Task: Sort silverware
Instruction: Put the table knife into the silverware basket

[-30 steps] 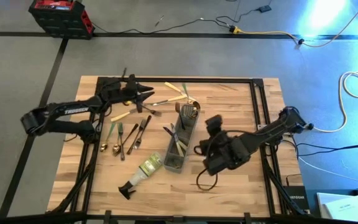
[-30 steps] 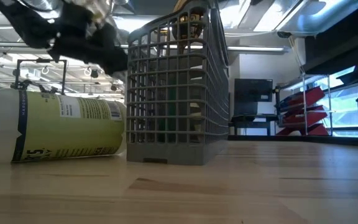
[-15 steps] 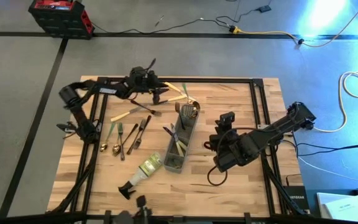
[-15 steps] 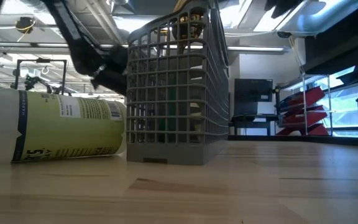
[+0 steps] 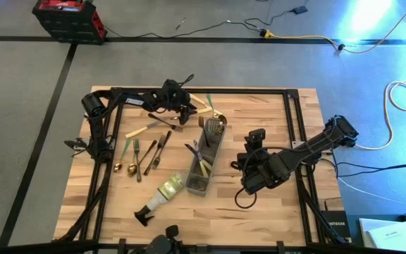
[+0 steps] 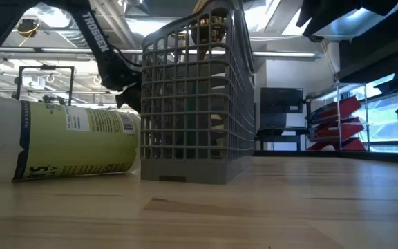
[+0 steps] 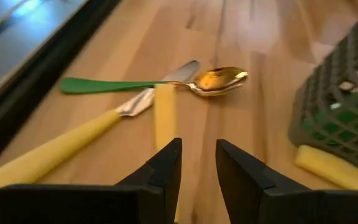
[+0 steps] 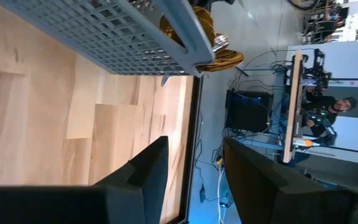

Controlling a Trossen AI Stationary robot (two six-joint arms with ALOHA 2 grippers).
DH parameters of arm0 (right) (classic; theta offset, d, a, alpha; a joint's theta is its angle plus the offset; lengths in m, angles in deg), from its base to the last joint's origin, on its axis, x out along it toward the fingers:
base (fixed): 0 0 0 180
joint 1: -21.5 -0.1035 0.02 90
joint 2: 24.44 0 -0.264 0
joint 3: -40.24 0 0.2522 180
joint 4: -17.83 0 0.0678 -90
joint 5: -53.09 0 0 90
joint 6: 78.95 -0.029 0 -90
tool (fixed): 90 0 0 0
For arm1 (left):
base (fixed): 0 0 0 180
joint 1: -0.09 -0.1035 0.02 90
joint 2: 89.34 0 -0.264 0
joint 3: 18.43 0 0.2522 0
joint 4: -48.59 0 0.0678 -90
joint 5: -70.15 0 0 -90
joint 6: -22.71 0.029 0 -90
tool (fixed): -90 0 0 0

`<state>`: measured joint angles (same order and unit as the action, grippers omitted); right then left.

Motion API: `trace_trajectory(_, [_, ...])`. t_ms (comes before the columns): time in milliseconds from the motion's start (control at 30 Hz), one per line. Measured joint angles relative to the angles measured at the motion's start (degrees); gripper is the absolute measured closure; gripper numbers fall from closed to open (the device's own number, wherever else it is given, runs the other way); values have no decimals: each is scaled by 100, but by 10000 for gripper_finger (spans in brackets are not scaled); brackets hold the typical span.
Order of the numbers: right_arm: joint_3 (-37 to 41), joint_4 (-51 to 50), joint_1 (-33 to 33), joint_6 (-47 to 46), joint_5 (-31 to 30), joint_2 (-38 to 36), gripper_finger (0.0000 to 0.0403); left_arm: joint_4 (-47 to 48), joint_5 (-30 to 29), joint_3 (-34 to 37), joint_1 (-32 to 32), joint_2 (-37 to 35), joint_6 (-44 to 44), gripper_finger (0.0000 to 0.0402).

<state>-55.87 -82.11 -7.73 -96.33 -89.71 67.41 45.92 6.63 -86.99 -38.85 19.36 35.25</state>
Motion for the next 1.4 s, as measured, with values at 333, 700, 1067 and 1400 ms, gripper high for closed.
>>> trace_trajectory(333, [0,19,0,27,-62,0,267,1759,-843,-954,237,1,446,318])
trace_trajectory(700, [0,67,0,80,-56,0,267,3396,-649,-1921,247,2,661,318])
trace_trajectory(1067, [-2,78,0,106,-60,0,267,3401,-825,-1929,325,264,562,318])
trace_trajectory(1400, [-2,105,0,115,-67,0,267,3243,-1036,-2042,381,896,439,317])
